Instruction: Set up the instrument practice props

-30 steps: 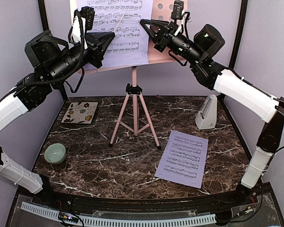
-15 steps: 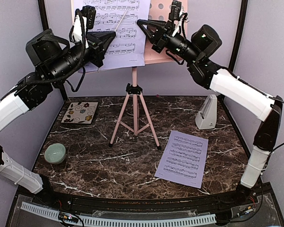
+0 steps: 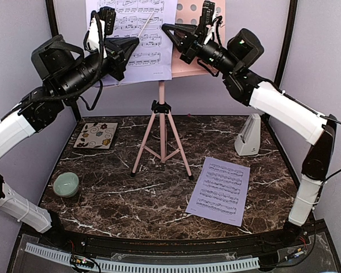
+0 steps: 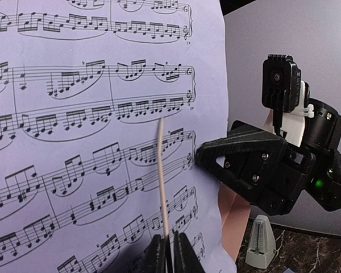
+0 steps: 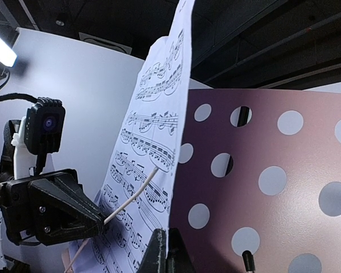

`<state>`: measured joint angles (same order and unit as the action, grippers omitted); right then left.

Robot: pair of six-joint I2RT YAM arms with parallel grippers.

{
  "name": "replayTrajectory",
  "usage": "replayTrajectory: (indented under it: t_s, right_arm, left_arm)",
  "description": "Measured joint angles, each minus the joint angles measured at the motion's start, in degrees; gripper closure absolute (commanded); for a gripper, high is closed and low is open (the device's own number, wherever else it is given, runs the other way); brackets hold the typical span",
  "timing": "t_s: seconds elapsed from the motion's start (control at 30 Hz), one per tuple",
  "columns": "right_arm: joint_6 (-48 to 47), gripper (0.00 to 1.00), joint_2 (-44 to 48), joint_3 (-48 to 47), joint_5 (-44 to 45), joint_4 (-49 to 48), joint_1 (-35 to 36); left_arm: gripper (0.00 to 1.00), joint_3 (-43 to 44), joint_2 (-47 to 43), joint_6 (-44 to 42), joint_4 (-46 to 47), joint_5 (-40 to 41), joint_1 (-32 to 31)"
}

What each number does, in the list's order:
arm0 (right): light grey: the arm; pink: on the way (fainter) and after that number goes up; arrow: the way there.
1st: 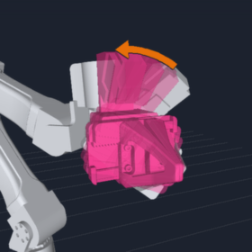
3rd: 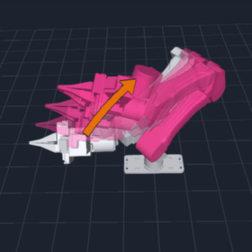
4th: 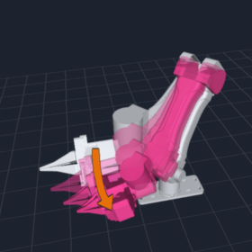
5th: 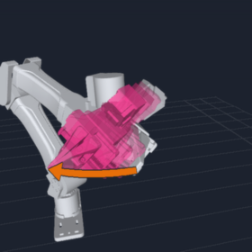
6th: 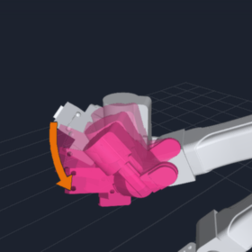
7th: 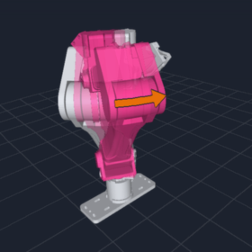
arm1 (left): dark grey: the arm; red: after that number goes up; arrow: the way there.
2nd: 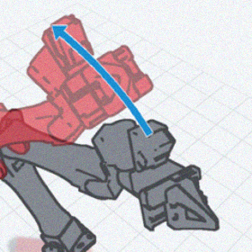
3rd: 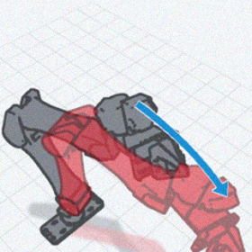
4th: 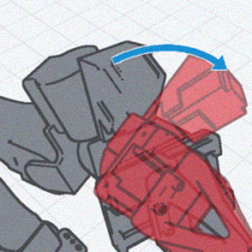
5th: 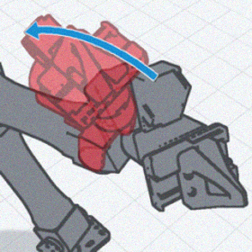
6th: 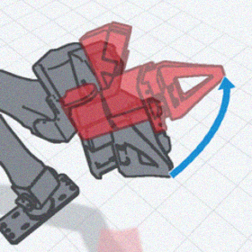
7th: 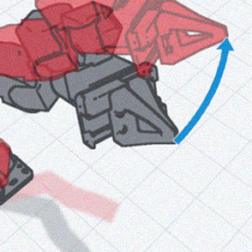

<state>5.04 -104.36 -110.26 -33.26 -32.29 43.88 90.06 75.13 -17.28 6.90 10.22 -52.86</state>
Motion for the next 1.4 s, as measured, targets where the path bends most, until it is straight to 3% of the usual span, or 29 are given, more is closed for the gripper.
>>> replayTrajectory:
  t_s: [0.1,0.4,0.57,0.77,0.97,1.2,1.3,1.4]
  right_arm:
    - [-0.7,1.0,0.0,0.0,0.1,0.3,0.1]
    - [-2.5,1.0,-1.3,-2.6,0.3,2.4,0.7]
    - [-4.3,1.0,-2.3,-5.1,0.7,4.9,0.7]
    - [-7.4,1.0,-2.3,-5.5,1.3,7.1,0.7]
    - [-9.1,1.0,-2.3,-5.7,1.6,8.1,0.7]
    - [-9.5,1.0,-2.3,-5.7,1.9,8.3,0.7]
    - [-9.5,1.0,-2.3,-5.8,1.9,8.4,0.7]
    - [-9.7,1.0,-2.3,-5.8,2.0,8.5,0.7]
  left_arm:
    - [0.7,-0.5,0.0,-0.3,1.2,0.3,0.0]
    - [0.62,-3.0,-1.5,-0.4,4.1,0.4,0.0]
    - [0.53,-3.3,-2.4,-0.2,3.8,-0.6,0.0]
    - [0.39,-2.7,-4.7,1.3,-1.7,0.3,0.0]
    - [0.35,-3.7,-10.8,1.2,-7.2,4.4,0.0]
    - [0.35,-7.0,-18.8,2.3,-12.0,18.6,-0.1]
    - [0.51,-5.9,-19.6,4.4,-15.5,21.4,0.0]
    - [0.6,-3.3,-18.6,7.4,-20.0,20.5,1.3]
